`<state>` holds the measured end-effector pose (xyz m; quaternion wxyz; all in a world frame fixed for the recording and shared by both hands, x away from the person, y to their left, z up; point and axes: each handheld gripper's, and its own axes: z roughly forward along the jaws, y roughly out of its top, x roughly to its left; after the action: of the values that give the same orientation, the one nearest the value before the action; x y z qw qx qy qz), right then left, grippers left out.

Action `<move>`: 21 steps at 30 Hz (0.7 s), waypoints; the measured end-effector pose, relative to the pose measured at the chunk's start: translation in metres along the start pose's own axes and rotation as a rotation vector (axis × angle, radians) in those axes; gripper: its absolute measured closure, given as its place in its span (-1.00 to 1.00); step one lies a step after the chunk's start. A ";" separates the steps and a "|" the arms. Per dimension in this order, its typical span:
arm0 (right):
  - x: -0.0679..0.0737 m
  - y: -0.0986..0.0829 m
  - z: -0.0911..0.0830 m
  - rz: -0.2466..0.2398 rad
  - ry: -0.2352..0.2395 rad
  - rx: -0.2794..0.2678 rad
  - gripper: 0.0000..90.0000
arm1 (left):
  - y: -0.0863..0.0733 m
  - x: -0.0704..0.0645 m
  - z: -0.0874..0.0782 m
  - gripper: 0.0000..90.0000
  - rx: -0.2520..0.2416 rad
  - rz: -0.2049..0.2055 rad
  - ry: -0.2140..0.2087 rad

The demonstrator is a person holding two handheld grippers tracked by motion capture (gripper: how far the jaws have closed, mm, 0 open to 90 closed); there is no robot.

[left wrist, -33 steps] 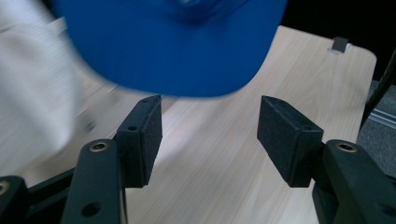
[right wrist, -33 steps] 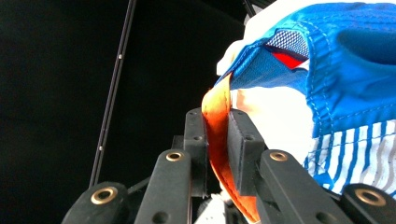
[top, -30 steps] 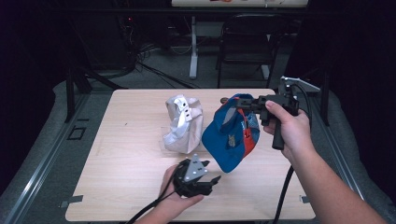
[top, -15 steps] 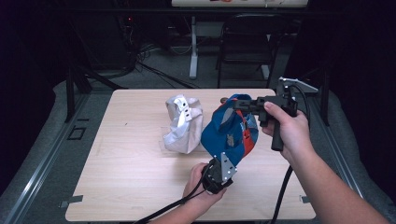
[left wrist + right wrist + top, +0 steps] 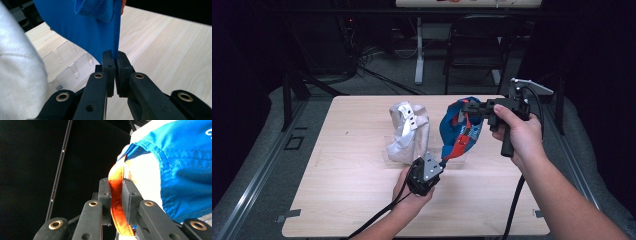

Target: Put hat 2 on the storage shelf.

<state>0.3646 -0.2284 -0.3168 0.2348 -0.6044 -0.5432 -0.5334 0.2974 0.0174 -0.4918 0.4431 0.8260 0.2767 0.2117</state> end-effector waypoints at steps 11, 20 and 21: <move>-0.010 -0.002 0.006 0.010 -0.005 0.008 0.75 | -0.010 0.010 0.014 0.95 -0.053 -0.033 0.019; -0.019 0.002 0.010 0.020 -0.012 0.002 0.75 | -0.006 0.016 0.031 0.95 -0.057 -0.065 0.001; -0.021 0.003 0.010 0.018 -0.013 0.004 0.75 | -0.005 0.017 0.034 0.95 -0.053 -0.076 -0.001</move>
<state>0.3744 -0.2286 -0.3379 0.2371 -0.6122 -0.5403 -0.5264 0.3291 0.0100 -0.5121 0.4727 0.8030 0.3020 0.2016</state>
